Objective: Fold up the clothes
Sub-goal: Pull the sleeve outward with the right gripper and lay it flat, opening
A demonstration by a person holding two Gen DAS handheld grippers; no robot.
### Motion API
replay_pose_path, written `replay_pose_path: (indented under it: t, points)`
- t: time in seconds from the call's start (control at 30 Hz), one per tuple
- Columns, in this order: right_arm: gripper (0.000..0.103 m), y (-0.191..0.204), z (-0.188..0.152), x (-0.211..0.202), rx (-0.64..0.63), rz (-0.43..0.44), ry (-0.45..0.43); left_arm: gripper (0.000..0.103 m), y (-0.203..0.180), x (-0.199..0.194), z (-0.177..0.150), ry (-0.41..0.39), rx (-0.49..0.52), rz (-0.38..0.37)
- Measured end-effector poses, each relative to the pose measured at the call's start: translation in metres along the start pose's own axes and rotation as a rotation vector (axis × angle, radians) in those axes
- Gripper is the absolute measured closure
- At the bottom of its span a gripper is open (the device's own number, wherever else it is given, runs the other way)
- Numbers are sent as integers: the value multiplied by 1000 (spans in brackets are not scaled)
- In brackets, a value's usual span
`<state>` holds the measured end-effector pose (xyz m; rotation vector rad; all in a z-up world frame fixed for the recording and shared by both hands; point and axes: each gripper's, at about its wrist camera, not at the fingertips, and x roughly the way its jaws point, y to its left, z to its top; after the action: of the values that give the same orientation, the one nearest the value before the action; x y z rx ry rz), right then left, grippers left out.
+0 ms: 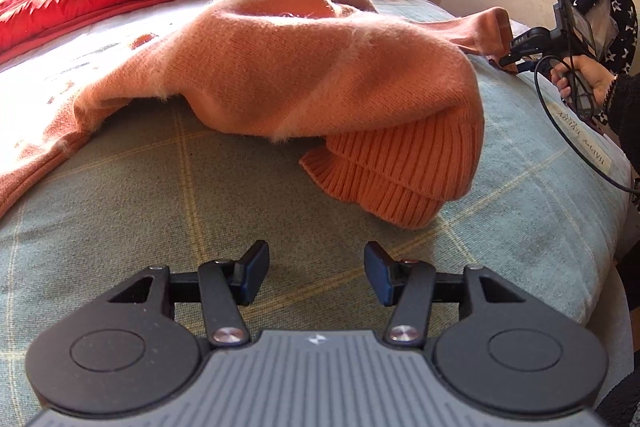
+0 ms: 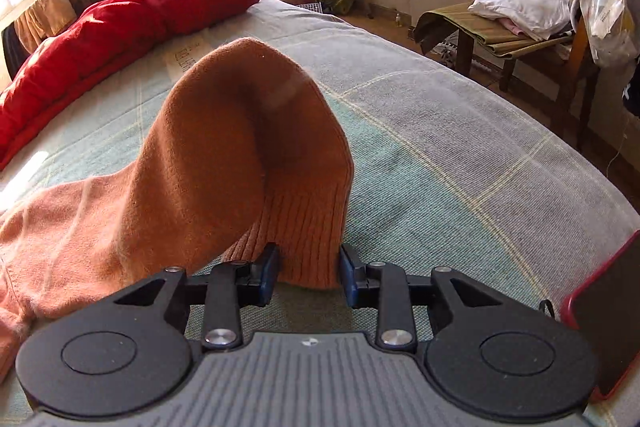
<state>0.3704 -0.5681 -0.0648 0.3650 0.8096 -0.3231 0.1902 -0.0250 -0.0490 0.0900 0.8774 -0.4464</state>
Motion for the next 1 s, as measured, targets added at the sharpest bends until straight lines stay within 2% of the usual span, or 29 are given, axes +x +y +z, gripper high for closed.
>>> replay_pose_path:
  t: [0.03,0.07,0.23,0.67,0.83,0.87,0.9,1.0]
  points:
    - [83,-1,1,0,13,6,-7,50,0,0,0,0,-1,3]
    - [94,-3,3,-1,18,4,-11,50,1,0,1,0,-2,5]
    - [94,-14,22,-18,-17,-84,-68,50,2,2,2,7,-3,8]
    - [94,-48,60,-41,-112,-353,-153,50,-3,5,12,3,20,4]
    - [92,-47,65,-52,-127,-385,-175,50,-5,5,13,0,15,7]
    - [86,-46,65,-54,-138,-395,-180,50,-6,3,13,-3,17,6]
    - [83,-42,63,-57,-147,-386,-182,50,-7,2,13,-7,20,5]
    - [83,-27,54,-67,-177,-325,-174,50,-10,-4,11,-16,27,0]
